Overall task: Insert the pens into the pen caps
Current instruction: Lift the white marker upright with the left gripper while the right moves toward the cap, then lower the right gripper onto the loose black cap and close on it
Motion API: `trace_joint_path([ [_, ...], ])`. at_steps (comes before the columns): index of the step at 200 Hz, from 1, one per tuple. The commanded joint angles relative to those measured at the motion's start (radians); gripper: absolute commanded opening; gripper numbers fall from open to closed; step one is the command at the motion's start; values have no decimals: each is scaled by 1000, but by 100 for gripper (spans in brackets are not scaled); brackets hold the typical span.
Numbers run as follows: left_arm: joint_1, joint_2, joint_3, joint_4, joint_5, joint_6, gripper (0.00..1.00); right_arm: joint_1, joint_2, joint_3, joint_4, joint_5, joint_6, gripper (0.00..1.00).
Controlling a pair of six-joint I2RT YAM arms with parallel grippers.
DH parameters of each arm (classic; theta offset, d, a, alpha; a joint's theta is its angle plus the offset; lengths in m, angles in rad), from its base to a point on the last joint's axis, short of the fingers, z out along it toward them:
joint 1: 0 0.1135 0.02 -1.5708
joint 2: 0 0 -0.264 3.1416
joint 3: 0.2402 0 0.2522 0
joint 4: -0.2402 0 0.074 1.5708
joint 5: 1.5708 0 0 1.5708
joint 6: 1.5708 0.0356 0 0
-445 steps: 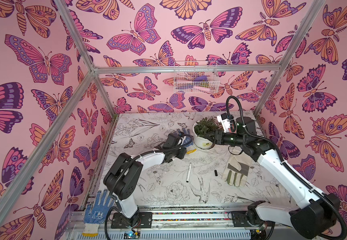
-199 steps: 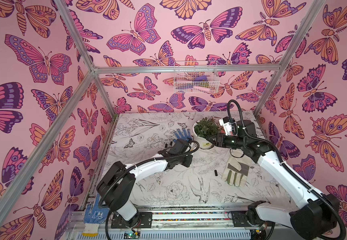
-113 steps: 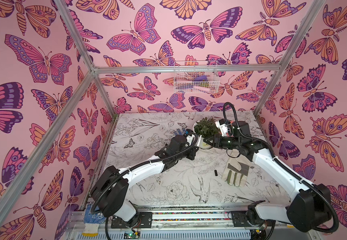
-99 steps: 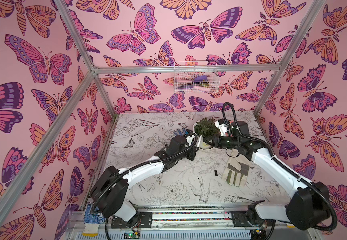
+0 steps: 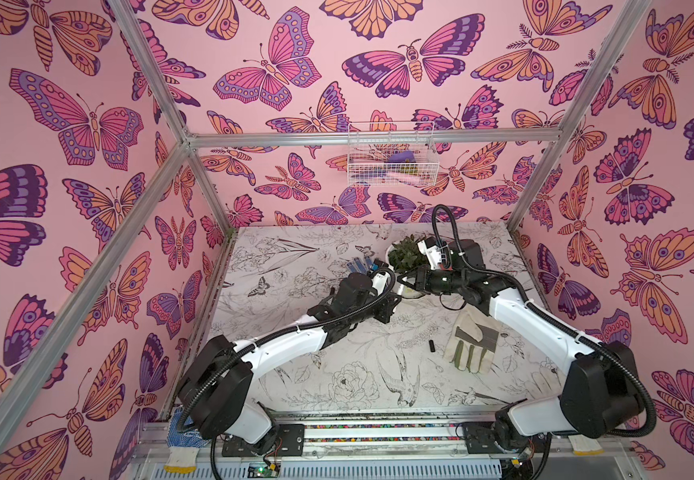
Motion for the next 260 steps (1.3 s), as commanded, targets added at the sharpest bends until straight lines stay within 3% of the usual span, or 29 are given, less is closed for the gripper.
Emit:
trace_joint_path([
  [1,-5,-28,-18,40,19,21,0,7,6,37,32,-28,9,11],
  [21,-5,-21,-11,49,17,19,0,8,1,37,23,-45,9,8],
  [49,-5,5,21,53,20,18,31,8,-11,35,9,-54,0,6],
  [68,-2,24,41,54,26,20,34,7,-18,38,-7,-52,-12,5],
  [149,3,78,78,46,91,23,27,7,-36,44,-19,-50,-23,4],
  [169,3,84,82,46,95,24,19,7,-34,44,-21,-45,-22,4],
  [183,3,78,83,46,85,24,8,7,-34,41,-24,-45,-23,4],
  [192,3,75,80,47,75,22,3,6,-38,38,-33,-39,-26,8],
  [203,6,67,75,46,58,18,0,5,-48,36,-63,-28,-39,26],
  [212,12,60,67,42,27,6,0,2,-64,35,-109,-18,-68,34],
  [228,23,48,57,4,-59,-20,0,2,-106,33,-255,114,-140,41],
  [260,43,16,5,-33,-219,-59,0,3,-165,-49,-505,383,-253,43],
])
